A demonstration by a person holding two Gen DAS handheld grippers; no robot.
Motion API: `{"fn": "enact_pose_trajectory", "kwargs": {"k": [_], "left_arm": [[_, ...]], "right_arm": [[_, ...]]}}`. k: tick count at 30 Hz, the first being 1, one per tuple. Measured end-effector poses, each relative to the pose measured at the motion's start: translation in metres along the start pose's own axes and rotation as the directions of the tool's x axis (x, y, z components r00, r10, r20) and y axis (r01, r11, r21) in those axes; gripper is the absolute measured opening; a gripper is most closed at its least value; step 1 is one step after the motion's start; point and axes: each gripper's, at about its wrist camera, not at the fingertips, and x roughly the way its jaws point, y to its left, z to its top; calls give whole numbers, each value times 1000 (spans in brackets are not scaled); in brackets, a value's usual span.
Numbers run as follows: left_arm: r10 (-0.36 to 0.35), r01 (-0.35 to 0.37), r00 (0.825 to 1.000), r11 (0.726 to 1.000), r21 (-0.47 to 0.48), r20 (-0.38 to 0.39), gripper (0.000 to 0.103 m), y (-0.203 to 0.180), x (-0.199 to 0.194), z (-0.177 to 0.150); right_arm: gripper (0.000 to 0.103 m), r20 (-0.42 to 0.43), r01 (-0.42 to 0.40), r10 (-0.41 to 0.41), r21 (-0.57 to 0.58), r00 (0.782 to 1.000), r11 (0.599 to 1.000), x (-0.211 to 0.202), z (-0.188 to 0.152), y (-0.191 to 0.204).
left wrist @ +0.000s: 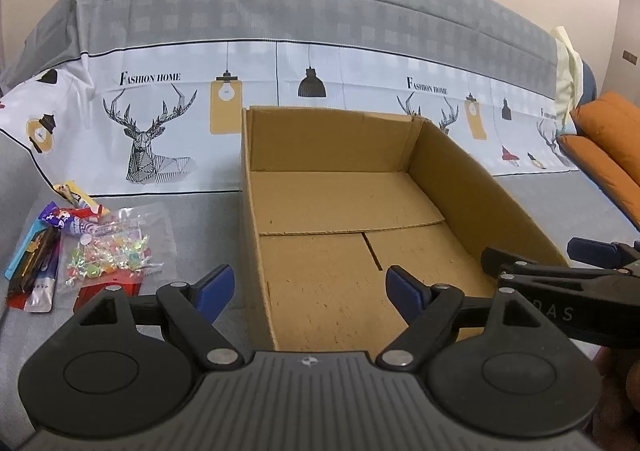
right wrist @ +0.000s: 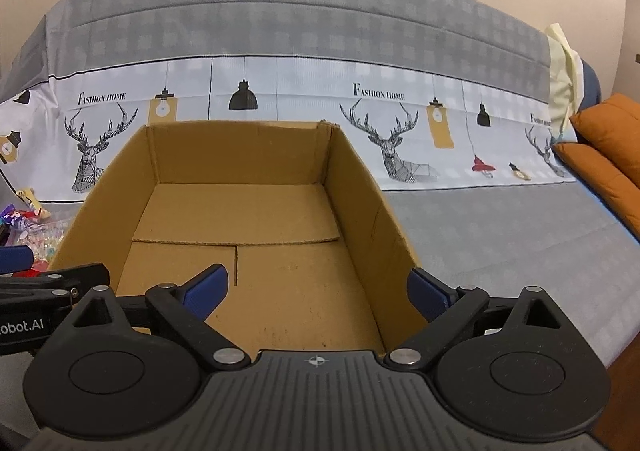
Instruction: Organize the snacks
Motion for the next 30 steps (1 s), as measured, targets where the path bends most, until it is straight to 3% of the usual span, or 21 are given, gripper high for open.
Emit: {"fn": "enact_pose_trajectory", "kwargs": {"k": [15,21,23,26,27,28,30], "left_arm": [[-10,8,999,999,-35,-37,87,7,4,0],[-23,24,1000,999,-31,8,85,10,-4,3],[-46,46,998,999,-21,33,77,15,-12,9],[-81,82,996,996,-24,37,41,30,-24,24],[-84,85,996,996,-17,41,24,36,-27,32],[-81,82,995,997,-9,51,15,44,-31,40],[-71,70,994,997,11,80,13,64,-37,58]], "right_arm": [[94,-20,-5,6,10,1000,1000,5,0,1],[84,-3,-19,19,27,1000,999,4,0,4],[68,6,-31,30,41,1000,999,3,1,7],[44,28,-78,76,77,997,994,1,5,13],[42,42,-101,97,87,994,991,-1,6,17],[39,57,-122,117,93,991,988,-2,8,21],[38,100,-184,174,94,980,978,-7,12,32]]}}
